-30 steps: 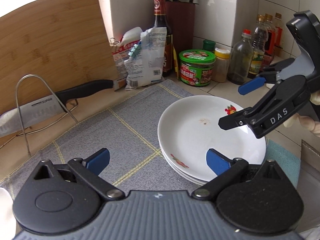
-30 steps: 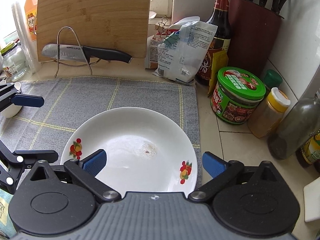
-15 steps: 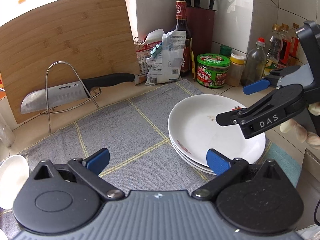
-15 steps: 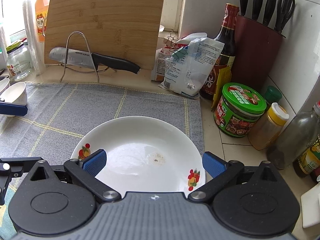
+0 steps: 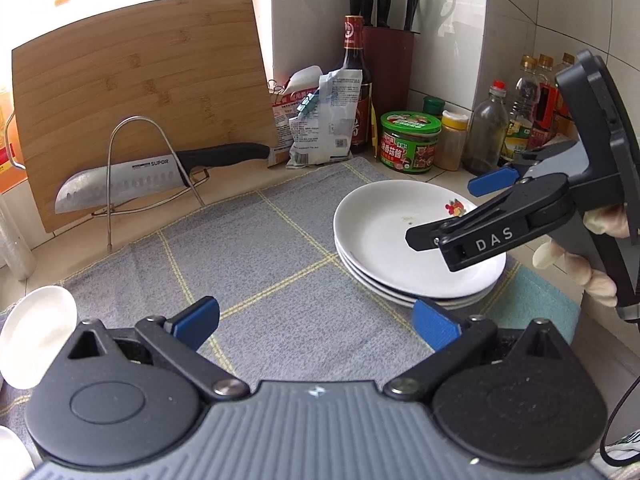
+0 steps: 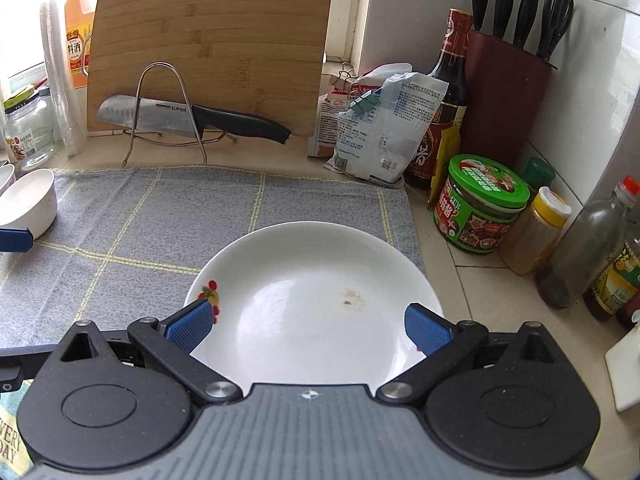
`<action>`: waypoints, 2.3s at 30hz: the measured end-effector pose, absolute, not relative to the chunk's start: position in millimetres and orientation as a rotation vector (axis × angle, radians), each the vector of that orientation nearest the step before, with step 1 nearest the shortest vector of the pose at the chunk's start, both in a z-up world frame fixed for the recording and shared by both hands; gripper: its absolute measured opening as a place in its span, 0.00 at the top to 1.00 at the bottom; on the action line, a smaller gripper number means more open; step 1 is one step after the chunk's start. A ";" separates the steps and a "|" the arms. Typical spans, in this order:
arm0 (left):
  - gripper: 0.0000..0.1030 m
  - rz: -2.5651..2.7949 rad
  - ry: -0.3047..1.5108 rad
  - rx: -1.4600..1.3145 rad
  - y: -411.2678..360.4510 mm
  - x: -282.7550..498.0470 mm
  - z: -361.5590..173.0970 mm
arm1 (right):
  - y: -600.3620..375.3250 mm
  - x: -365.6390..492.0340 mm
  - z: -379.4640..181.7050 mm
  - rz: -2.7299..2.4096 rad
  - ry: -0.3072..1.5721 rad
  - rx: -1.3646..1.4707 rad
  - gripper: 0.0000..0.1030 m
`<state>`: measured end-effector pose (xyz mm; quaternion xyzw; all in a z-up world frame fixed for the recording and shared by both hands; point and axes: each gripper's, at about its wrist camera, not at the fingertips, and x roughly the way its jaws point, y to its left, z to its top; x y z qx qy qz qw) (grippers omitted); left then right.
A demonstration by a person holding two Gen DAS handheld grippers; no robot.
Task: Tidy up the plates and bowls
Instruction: 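Move the right tool toward the white bowls on the towel, then close the right gripper on the rim of a white bowl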
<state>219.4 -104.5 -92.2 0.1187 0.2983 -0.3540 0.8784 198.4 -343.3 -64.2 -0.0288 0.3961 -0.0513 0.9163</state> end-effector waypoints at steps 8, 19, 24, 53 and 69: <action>0.01 -0.733 0.635 0.244 -24.5 203.6 -93.5 | -269.2 180.0 -65.1 -0.101 0.799 -0.023 0.00; 0.01 -0.685 0.613 0.253 61.0 185.5 -94.5 | -170.1 167.7 -75.3 -0.028 0.817 -0.026 0.00; 0.01 -0.660 0.612 0.241 93.1 183.2 -98.6 | -137.1 166.8 -78.9 0.013 0.817 -0.028 0.00; 0.01 -0.512 0.685 0.192 175.2 214.7 -150.0 | -21.8 220.8 -76.3 0.362 0.861 -0.056 0.00; 0.09 -0.610 0.626 0.229 169.1 220.3 -151.4 | -0.4 252.4 -93.2 0.520 0.937 0.025 0.20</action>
